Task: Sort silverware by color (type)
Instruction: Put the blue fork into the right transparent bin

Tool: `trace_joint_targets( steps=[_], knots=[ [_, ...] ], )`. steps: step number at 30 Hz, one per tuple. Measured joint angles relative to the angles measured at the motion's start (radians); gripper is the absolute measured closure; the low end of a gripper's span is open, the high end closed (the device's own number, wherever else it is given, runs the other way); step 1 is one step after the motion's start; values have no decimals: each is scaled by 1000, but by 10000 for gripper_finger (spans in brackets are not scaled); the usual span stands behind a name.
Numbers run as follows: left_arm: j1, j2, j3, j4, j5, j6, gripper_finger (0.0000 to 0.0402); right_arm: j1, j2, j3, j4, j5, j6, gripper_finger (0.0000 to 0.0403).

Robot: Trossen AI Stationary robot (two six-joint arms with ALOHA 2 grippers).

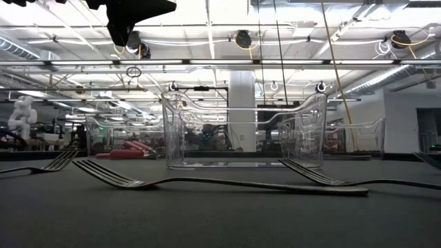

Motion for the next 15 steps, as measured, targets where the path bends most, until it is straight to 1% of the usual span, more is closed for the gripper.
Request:
trace_joint_targets(
  steps=[6,15],
  knots=[
    [0,0,0,0,0,-1,199,-22,65,0,8,-4,-42,259],
    [0,0,0,0,0,-4,199,-28,85,0,11,-5,-57,259]
  ],
)
